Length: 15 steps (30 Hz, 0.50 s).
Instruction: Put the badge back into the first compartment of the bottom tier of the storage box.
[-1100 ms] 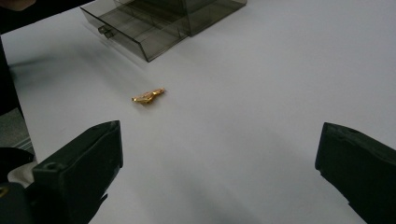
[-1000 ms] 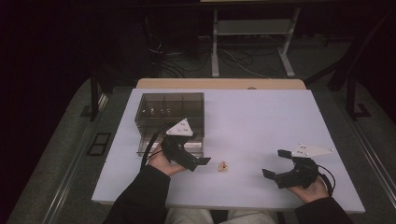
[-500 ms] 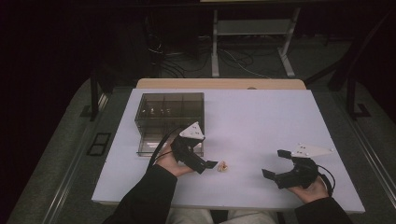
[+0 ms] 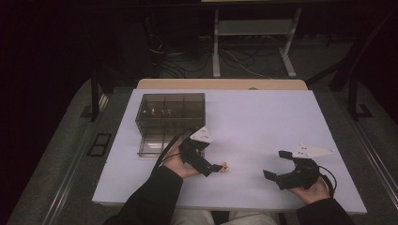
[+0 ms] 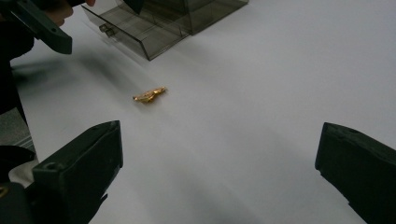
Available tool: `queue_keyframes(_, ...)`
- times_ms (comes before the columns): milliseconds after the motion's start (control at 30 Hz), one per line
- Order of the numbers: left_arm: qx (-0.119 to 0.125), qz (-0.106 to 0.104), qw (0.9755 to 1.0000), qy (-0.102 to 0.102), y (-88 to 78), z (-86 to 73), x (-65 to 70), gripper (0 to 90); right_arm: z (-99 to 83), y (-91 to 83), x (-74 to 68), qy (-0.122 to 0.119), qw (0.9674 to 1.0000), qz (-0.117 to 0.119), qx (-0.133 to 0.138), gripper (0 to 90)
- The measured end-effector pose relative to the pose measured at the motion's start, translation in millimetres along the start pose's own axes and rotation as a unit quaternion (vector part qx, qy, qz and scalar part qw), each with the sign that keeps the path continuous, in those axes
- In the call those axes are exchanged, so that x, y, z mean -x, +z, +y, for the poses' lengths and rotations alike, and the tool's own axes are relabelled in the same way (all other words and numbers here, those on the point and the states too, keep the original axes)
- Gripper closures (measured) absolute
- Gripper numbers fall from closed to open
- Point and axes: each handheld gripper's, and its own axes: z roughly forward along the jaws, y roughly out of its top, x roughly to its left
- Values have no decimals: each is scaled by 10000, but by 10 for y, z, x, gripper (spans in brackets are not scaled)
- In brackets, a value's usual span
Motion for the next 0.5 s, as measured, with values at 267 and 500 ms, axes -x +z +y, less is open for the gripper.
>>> queue_keyframes(267, -193, -95, 9998, 52, 132, -12, 28, 11, 0, 1, -1, -5, 10000, 5, -7, 5)
queue_keyframes(500, -285, -184, 9993, 128, 234, -14, 45, 11, 0, 5, -5, -23, 10000, 3, -31, 5)
